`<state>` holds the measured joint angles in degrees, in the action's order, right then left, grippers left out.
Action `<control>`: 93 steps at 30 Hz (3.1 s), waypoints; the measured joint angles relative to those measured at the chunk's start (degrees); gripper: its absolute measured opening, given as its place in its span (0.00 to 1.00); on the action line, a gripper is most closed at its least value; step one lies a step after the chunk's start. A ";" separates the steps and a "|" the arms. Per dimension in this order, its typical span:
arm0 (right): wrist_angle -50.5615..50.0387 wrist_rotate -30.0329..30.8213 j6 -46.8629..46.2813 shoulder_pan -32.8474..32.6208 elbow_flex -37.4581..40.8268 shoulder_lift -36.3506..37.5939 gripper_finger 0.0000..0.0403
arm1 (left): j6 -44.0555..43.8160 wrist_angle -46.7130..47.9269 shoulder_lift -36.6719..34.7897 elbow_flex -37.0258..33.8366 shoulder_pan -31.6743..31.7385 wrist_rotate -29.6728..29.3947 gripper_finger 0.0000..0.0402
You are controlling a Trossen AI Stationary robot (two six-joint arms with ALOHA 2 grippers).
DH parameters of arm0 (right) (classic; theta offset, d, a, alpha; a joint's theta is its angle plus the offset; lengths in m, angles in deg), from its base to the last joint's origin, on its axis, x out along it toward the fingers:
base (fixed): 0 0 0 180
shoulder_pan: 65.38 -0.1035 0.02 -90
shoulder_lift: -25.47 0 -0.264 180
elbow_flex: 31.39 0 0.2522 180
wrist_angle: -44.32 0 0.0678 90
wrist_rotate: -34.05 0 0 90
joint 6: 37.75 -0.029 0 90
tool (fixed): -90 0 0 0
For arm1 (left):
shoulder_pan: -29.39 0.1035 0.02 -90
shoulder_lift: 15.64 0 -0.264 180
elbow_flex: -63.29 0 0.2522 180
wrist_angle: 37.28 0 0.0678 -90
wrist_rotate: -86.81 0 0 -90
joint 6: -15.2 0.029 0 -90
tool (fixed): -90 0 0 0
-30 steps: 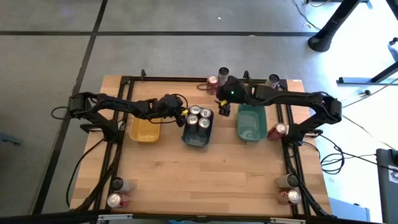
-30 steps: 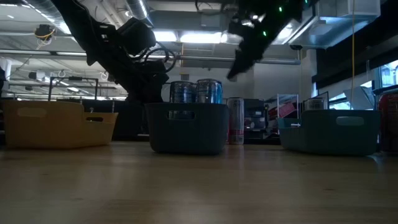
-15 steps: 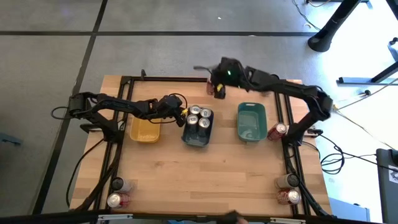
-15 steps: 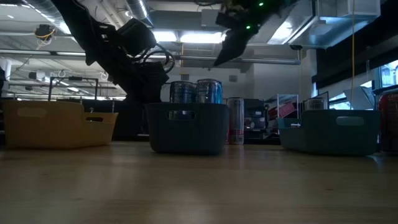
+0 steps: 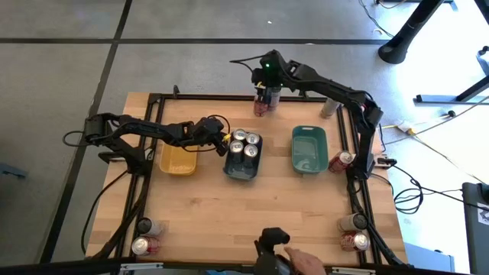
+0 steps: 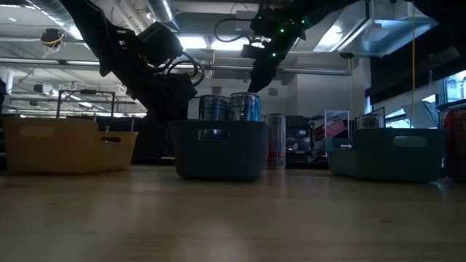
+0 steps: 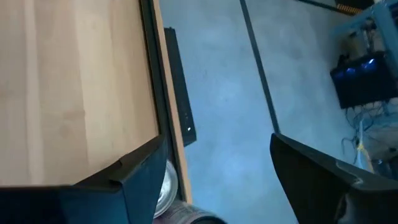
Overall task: Sort soda cans
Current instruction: Put the red soda can into green bin
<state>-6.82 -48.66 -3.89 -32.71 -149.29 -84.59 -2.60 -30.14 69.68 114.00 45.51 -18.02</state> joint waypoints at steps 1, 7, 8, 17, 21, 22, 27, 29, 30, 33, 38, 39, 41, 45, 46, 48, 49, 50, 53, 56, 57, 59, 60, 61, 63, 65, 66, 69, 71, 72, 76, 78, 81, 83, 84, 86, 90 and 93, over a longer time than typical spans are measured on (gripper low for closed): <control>-0.14 -0.47 -0.42 -0.02 0.01 -0.06 0.71 | 0.01 0.01 0.00 0.00 0.00 0.00 0.00; -1.55 -0.48 0.49 -0.02 0.07 -0.58 0.72 | -0.42 0.00 0.00 0.00 -0.02 0.00 0.00; -1.75 -0.33 0.52 -0.02 0.10 -0.78 0.74 | -0.44 0.00 0.00 0.00 -0.01 0.00 0.00; -2.96 0.92 2.21 -0.07 0.12 -2.89 0.97 | -0.28 -0.02 0.00 0.00 -0.02 0.00 0.00; -4.05 2.64 -0.42 -0.09 0.10 -2.82 0.90 | -0.42 -0.02 0.00 0.00 -0.02 0.00 0.00; -4.49 2.64 -0.95 -0.03 0.10 -2.82 0.89 | -0.37 -0.02 0.00 0.00 -0.02 0.00 0.00; -5.97 -0.60 0.11 0.06 0.87 -2.82 0.86 | -0.44 -0.02 0.00 -0.02 -0.02 0.00 0.00; -6.54 -4.14 0.47 0.46 0.88 -2.82 0.86 | -0.44 -0.03 0.00 -0.02 -0.02 0.00 0.00; -6.54 -5.76 0.33 0.48 0.86 -2.82 0.86 | -0.46 -0.02 0.00 -0.02 -0.02 0.00 0.00; -6.64 -7.08 0.32 0.79 0.86 -2.82 0.86 | -0.46 -0.02 0.00 -0.02 -0.02 0.00 0.00; -5.93 -8.23 1.12 1.17 0.86 -3.45 0.86 | -0.85 -0.07 0.00 -0.02 -0.02 0.00 0.00; -5.81 -8.30 1.15 1.16 0.85 -3.97 0.86 | -1.18 -0.04 0.00 -0.02 -0.01 0.01 0.00; -6.02 -7.89 1.17 1.20 0.82 -5.16 0.86 | -1.55 -0.04 0.00 -0.02 -0.02 0.02 0.00; -6.32 -5.93 1.07 1.20 0.82 -7.41 0.86 | -1.55 -0.02 0.00 -0.02 -0.02 0.02 0.00; -6.31 -5.46 1.01 1.13 0.83 -7.73 0.86 | -1.55 -0.02 0.00 -0.02 -0.02 0.02 0.00; -6.20 -4.85 1.01 1.11 0.82 -8.31 0.86 | -1.55 -0.01 0.00 -0.04 -0.02 0.02 0.00; -6.30 -4.83 1.01 1.11 0.82 -8.72 0.86 | -1.55 0.00 0.00 -0.04 -0.02 0.01 0.00; -6.34 -4.60 1.01 1.11 0.82 -9.06 0.86 | -1.55 0.02 0.00 -0.04 -0.02 0.02 0.00; -7.66 -3.80 1.08 1.22 0.82 -9.99 0.86 | -1.55 0.02 0.00 -0.04 -0.02 0.02 0.00; -8.76 -3.82 1.08 1.08 0.71 -10.56 0.86 | -1.55 0.00 0.00 -0.04 -0.02 0.02 0.00; -8.81 -3.82 1.07 1.09 0.70 -10.62 0.86 | -1.55 -0.02 0.00 -0.04 -0.01 0.02 0.00; -9.07 -3.92 1.06 1.07 0.69 -10.64 0.86 | -1.54 -0.06 0.00 -0.04 -0.02 0.01 0.00; -9.05 -4.06 1.06 1.07 0.69 -10.64 0.86 | -1.55 -0.05 0.00 -0.04 -0.02 0.01 0.00; -8.99 -4.10 0.96 1.07 0.69 -10.64 0.86 | -1.54 -0.04 0.00 -0.04 -0.02 0.02 0.00; -9.00 -4.03 0.88 1.09 0.69 -10.64 0.84 | -1.55 -0.07 0.00 -0.04 -0.02 0.02 0.00; -9.18 -3.74 0.83 1.09 0.69 -10.64 0.80 | -1.55 -0.04 0.00 -0.04 -0.02 0.02 0.00; -9.21 -3.69 0.79 1.09 0.68 -10.64 0.77 | -1.54 -0.04 0.00 -0.04 -0.02 0.01 0.00; -9.21 -3.85 0.82 0.81 0.64 -10.58 0.69 | -1.53 -0.07 0.00 -0.04 -0.02 0.02 0.00; -9.23 -3.70 0.82 0.72 0.64 -10.49 0.69 | -1.55 -0.07 0.00 -0.04 -0.02 0.01 0.00; -9.29 -3.60 0.82 0.64 0.66 -10.38 0.69 | -1.55 -0.07 0.00 -0.04 -0.01 0.01 0.00; -10.36 -2.93 0.72 -0.25 1.01 -9.21 0.69 | -1.55 -0.05 0.00 -0.04 -0.02 0.00 0.00; -11.34 -2.65 0.66 -0.93 1.19 -7.95 0.69 | -1.55 -0.07 0.00 -0.04 -0.02 0.00 0.00; -11.44 -1.28 0.36 -2.32 1.01 -4.82 0.69 | -1.56 -0.07 0.00 -0.04 -0.01 0.00 0.00; -12.94 0.01 -0.52 -3.37 0.95 -2.66 0.69 | -1.64 -0.07 0.00 -0.04 -0.02 0.00 0.00; -13.94 0.42 -0.91 -3.98 0.95 -1.63 0.69 | -1.64 -0.06 0.00 -0.04 -0.01 0.00 0.00; -15.80 0.70 -2.12 -5.22 0.99 0.53 0.69 | -1.73 -0.02 0.00 -0.04 -0.02 0.00 0.00; -20.74 2.24 -6.18 -7.94 0.92 6.69 0.69 | -1.73 -0.04 0.00 -0.04 -0.02 0.00 0.00; -25.93 3.66 -11.25 -9.65 0.90 10.96 0.69 | -1.73 -0.04 0.00 -0.04 -0.02 0.00 0.00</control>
<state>-32.75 -45.00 -15.14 -42.36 -148.39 -73.63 -4.33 -30.18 69.68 113.96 45.49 -18.02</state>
